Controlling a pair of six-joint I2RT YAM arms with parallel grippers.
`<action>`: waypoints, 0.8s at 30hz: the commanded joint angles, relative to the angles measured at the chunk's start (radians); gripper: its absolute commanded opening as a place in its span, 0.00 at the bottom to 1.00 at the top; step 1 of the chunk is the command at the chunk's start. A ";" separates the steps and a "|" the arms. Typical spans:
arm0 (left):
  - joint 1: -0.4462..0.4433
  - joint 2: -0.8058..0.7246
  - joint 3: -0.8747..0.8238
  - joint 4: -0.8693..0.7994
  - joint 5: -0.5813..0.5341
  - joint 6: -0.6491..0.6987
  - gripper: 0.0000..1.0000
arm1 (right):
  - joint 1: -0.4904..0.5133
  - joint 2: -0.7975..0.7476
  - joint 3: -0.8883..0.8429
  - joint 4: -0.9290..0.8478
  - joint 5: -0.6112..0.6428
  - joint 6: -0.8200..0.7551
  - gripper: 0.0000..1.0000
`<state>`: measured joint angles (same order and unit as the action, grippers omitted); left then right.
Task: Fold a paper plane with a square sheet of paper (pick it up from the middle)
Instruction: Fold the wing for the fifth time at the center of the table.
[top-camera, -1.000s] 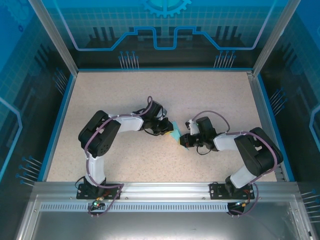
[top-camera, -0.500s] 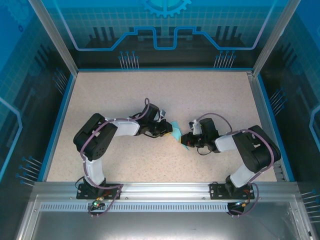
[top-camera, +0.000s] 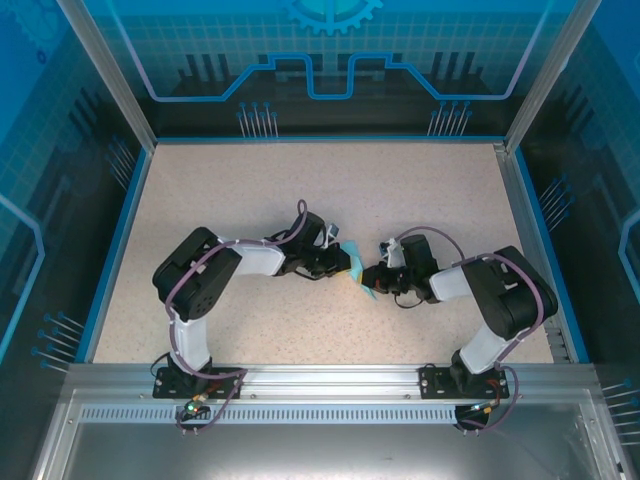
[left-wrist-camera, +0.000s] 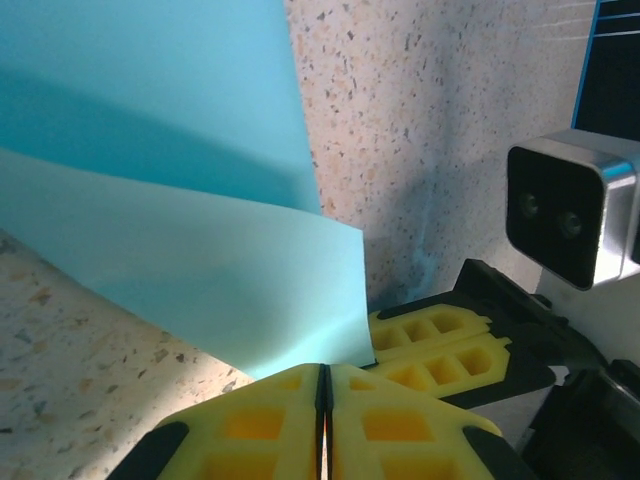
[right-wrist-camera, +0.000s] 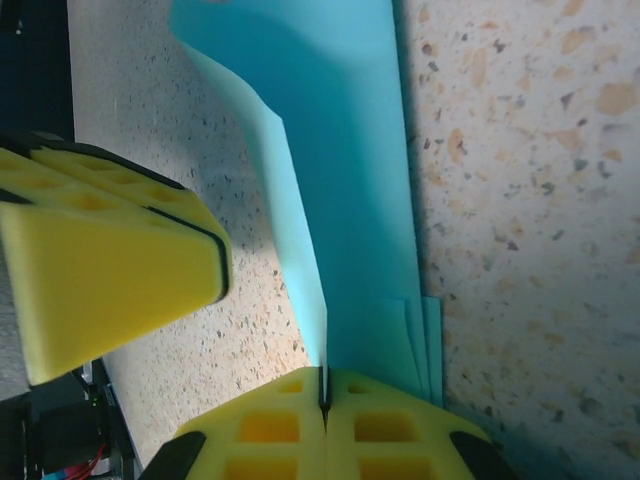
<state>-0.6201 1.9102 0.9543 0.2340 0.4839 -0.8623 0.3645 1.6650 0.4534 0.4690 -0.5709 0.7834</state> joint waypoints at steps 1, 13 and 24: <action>-0.014 0.025 0.011 0.007 0.021 0.009 0.10 | -0.022 0.045 0.006 -0.090 0.034 0.019 0.00; -0.020 0.036 0.003 0.009 0.018 0.031 0.08 | -0.042 0.092 0.017 -0.116 0.030 0.056 0.00; -0.020 0.067 0.021 -0.013 -0.003 0.039 0.06 | -0.046 0.098 0.021 -0.113 0.020 0.051 0.00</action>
<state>-0.6315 1.9575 0.9546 0.2367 0.4870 -0.8566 0.3393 1.7126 0.4866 0.4580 -0.6338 0.8391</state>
